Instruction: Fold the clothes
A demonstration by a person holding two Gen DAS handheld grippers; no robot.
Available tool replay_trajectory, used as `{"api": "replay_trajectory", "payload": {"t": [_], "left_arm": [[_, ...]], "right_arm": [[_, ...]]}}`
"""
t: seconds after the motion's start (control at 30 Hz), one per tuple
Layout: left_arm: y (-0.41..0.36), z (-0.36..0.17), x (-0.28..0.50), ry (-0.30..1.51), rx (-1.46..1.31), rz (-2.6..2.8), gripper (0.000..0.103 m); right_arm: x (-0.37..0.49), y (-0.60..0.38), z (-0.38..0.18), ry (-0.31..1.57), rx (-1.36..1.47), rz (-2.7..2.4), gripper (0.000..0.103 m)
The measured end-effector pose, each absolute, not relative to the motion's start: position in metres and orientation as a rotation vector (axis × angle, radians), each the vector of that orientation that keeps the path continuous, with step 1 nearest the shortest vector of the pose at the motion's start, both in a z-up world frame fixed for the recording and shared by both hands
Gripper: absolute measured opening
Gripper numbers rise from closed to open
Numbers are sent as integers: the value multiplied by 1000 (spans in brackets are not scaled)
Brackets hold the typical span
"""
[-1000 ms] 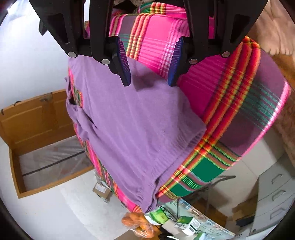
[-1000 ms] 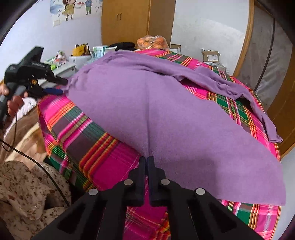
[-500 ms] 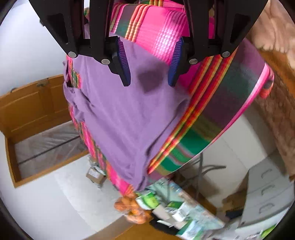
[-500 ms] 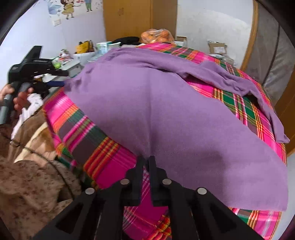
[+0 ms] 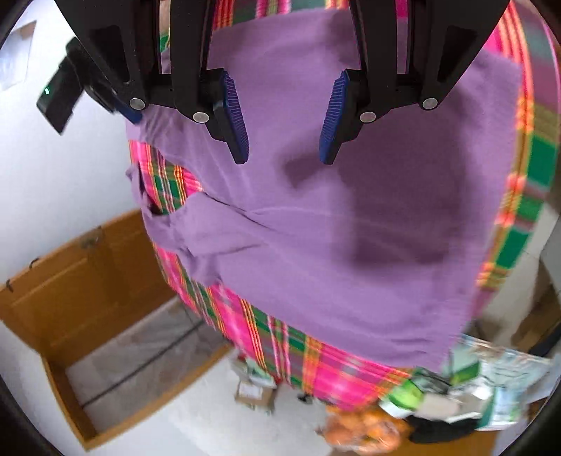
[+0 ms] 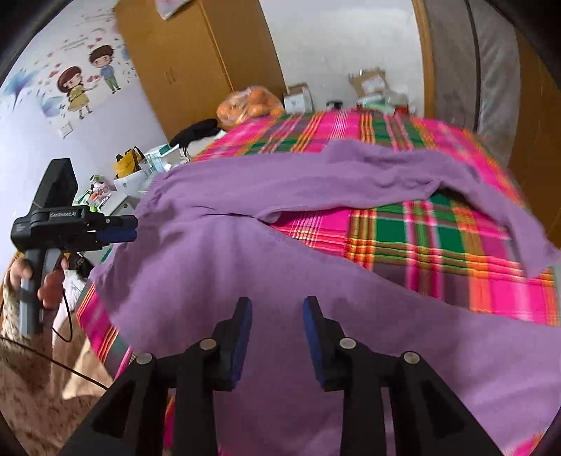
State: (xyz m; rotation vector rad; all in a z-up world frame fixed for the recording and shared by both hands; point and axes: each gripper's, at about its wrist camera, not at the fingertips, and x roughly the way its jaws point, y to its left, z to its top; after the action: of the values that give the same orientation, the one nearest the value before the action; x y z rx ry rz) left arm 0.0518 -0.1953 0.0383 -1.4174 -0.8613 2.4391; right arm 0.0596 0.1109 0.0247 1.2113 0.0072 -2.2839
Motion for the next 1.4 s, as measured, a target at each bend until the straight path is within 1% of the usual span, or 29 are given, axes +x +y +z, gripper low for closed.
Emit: {"api": "replay_trajectory", "payload": {"t": [0.07,0.27,0.33,0.4,0.43,0.57,0.73,0.8,0.9,0.93,1.0,1.17,1.27,1.4], "left_arm": [[-187,35,35,-812,-1447,2432,44],[-197,37,-14,-766,-1472,2469,44],[-203,39,-32,-749,-1477,2500,44],[-210,41,-50,-731,-1481,2531,44],[-211,41,-59,-721,-1484,2540,44],[-213,38,-98,-676,-1504,2557,44],[-214,33,-131,-655,-1517,2577,44],[-207,33,-143,-519,-1517,2610,44],[-193,29,-163,-271,-1530,2619,44],[-189,28,-166,-219,-1525,2626,44],[-183,28,-169,-159,-1475,2612,44],[-163,25,-178,-42,-1366,2515,44],[-154,21,-189,-31,-1386,2462,44],[-137,12,-199,125,-1420,2435,44]], "right_arm": [[44,104,18,16,1240,-2268,31],[8,89,16,30,1236,-2215,32],[-9,86,13,-29,1250,-2177,35],[-26,81,2,-95,1296,-2107,40],[-30,78,-4,-106,1316,-2089,41],[-43,61,-17,-81,1347,-2052,41],[-50,52,2,-17,1284,-2003,41],[-54,51,10,12,1265,-1999,41],[-62,54,0,-13,1317,-2018,41],[-64,56,-4,-27,1328,-2017,41],[-64,56,-13,-62,1352,-1993,41],[-62,54,-20,-71,1371,-1984,41],[-60,52,-20,-75,1365,-1985,41],[-55,58,-22,-89,1368,-1978,41]]}}
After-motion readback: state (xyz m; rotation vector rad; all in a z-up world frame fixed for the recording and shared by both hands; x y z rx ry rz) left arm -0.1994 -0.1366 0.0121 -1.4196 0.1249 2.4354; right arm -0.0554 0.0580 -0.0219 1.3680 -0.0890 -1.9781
